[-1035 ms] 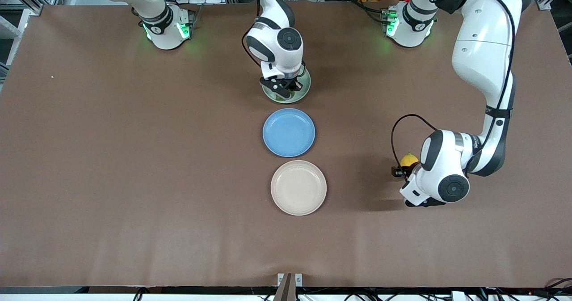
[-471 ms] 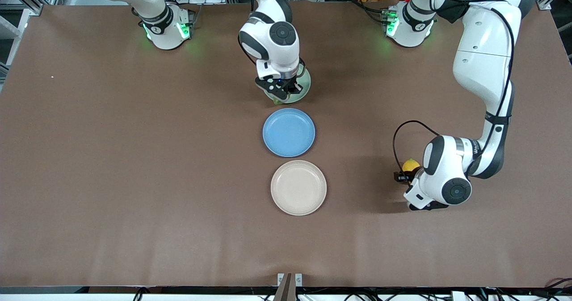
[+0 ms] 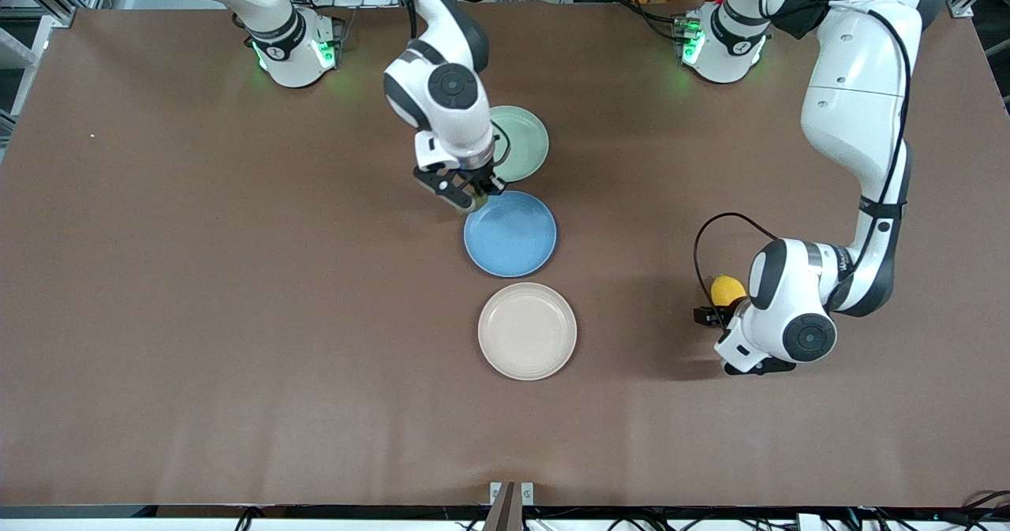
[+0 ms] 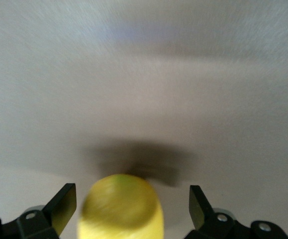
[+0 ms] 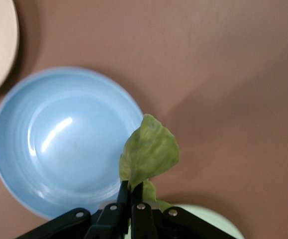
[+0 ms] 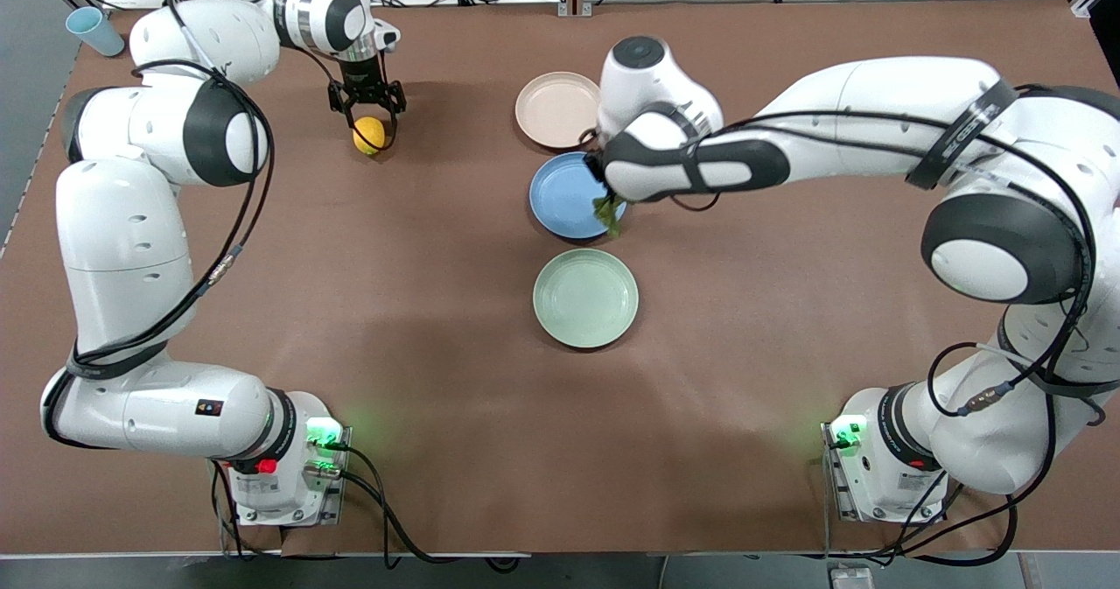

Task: Pick lemon and lettuce from plates
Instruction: 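Carry the lettuce leaf away from the green plate with the right gripper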

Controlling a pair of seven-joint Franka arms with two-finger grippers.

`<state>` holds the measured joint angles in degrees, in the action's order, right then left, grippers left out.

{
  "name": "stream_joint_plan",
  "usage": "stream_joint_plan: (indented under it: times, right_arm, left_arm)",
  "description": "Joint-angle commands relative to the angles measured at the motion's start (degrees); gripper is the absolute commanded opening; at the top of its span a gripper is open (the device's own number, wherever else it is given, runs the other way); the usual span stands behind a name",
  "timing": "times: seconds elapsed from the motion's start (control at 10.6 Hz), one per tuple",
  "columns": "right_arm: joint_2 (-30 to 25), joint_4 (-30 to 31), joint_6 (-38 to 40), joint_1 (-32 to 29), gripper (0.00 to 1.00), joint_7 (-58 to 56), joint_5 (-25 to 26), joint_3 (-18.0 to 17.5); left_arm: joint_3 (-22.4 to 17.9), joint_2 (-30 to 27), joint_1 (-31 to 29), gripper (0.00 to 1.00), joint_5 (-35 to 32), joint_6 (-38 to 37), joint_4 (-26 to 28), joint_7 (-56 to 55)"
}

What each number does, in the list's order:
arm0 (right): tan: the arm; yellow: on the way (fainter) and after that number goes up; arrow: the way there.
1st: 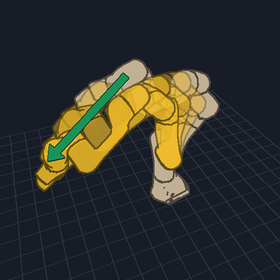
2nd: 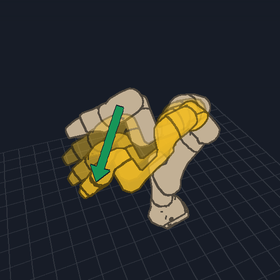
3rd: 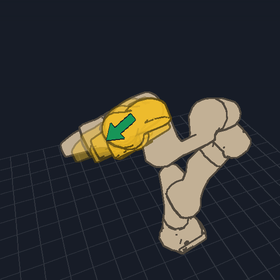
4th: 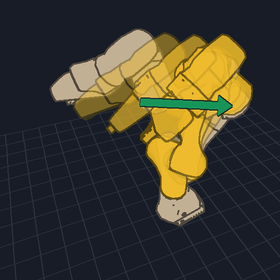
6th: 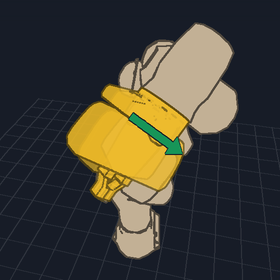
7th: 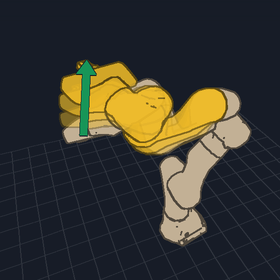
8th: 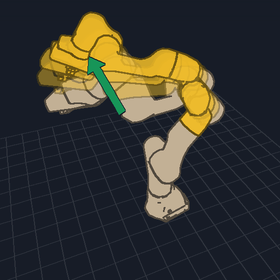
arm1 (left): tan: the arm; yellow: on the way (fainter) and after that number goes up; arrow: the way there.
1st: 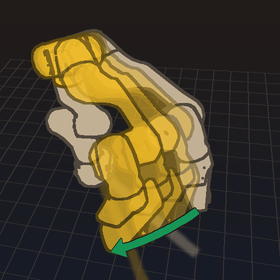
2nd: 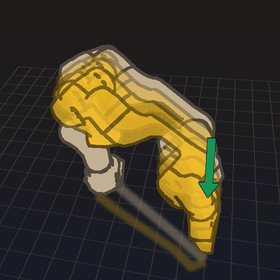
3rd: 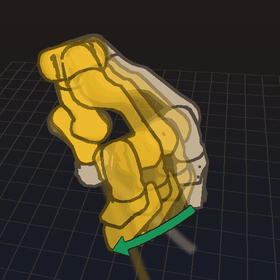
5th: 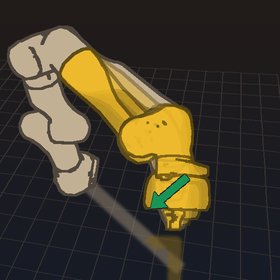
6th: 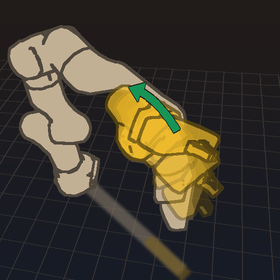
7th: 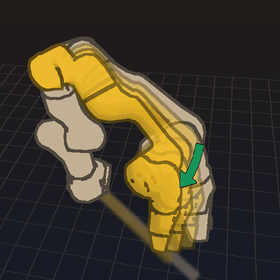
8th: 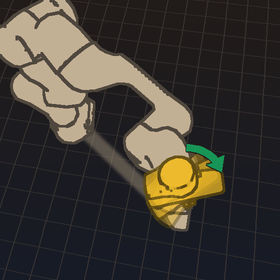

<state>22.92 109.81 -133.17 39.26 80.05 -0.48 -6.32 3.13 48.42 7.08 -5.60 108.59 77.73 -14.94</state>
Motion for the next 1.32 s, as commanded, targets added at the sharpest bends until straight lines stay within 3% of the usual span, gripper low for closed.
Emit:
stream_joint_plan:
  times: [0.0,1.22]
  right_arm:
    - [-0.9,0.4,0.5,-5.8,0.0,-4.8,2.1,-0.8]
    - [-1.5,0.4,0.7,-38.4,0.0,-37.9,2.6,-0.8]
  left_arm:
    - [0.1,-3.1,0.3,1.0,-3.0,-4.5,-0.1,0.2]
    - [0.6,-19.2,-3.3,1.0,-2.3,-17.2,-0.6,2.8]
